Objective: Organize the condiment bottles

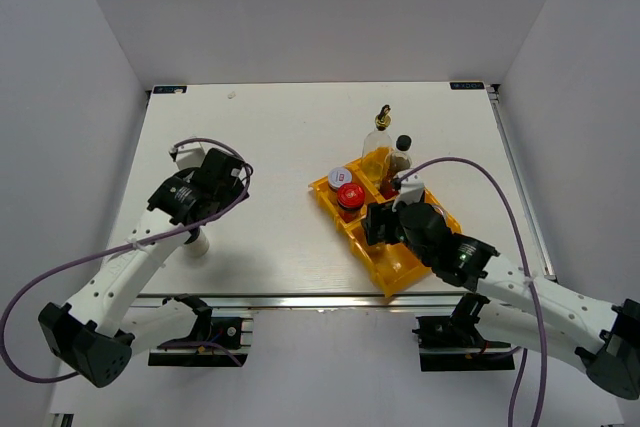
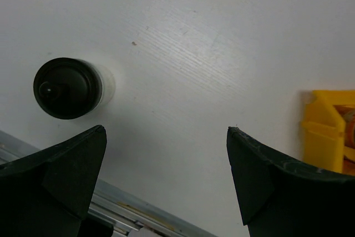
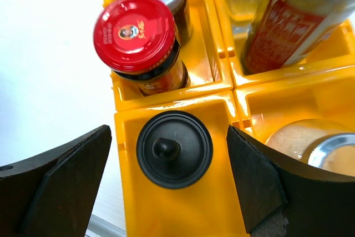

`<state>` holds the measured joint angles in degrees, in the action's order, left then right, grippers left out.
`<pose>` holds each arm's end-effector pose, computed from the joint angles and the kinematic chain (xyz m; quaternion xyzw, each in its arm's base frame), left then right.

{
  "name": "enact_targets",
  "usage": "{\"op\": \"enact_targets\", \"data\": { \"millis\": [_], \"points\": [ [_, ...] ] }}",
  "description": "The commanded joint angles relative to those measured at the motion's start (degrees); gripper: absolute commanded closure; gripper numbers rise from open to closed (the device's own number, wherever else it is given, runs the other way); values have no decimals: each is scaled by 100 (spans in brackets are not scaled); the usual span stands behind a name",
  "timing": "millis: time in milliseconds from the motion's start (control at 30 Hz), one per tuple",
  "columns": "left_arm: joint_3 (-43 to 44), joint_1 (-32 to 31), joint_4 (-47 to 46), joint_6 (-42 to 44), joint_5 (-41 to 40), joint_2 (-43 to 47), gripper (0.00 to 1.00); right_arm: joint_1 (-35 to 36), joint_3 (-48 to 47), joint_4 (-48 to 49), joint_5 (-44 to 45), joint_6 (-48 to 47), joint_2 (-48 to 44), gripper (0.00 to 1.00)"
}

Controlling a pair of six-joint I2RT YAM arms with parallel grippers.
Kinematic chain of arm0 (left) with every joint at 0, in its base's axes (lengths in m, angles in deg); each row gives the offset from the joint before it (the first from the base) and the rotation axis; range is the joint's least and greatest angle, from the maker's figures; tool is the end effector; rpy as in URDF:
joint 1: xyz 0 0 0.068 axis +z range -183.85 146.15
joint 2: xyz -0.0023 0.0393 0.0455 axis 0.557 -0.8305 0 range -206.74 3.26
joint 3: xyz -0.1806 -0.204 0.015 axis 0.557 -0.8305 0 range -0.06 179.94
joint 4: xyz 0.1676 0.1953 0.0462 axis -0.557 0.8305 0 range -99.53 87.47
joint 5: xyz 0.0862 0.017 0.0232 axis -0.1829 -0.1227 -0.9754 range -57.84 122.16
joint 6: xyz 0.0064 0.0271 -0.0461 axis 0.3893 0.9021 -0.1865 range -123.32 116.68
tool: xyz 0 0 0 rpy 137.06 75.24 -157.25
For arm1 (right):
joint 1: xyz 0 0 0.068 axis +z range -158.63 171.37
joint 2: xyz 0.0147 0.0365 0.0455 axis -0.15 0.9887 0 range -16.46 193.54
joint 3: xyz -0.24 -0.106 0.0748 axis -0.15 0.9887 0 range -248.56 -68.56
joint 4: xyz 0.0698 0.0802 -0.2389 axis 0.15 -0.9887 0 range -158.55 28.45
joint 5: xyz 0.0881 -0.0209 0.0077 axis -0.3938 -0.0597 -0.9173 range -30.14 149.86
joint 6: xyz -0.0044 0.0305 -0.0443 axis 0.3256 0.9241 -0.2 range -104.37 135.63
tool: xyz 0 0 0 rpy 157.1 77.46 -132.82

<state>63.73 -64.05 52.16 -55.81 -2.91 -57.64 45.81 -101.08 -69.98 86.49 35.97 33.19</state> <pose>0.1716 -0.0762 0.3283 -0.2570 0.8854 0.0484 0.3843 0.1271 0.1505 0.2542 -0.1239 0.8231 0.1601 0.5305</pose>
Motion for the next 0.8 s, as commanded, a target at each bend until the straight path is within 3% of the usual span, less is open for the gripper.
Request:
{"op": "enact_targets", "data": {
  "millis": [0,533,767],
  "points": [
    [99,75,642,-164,9,-97,2,-12,-115,-132,61,-206,-420,11],
    [-859,1314,564,89,395,237,2,-12,316,201,-167,-583,-1080,11],
    [-1351,2385,-16,555,527,-8,2,-12,403,245,-202,-619,-1062,11]
  ]
}}
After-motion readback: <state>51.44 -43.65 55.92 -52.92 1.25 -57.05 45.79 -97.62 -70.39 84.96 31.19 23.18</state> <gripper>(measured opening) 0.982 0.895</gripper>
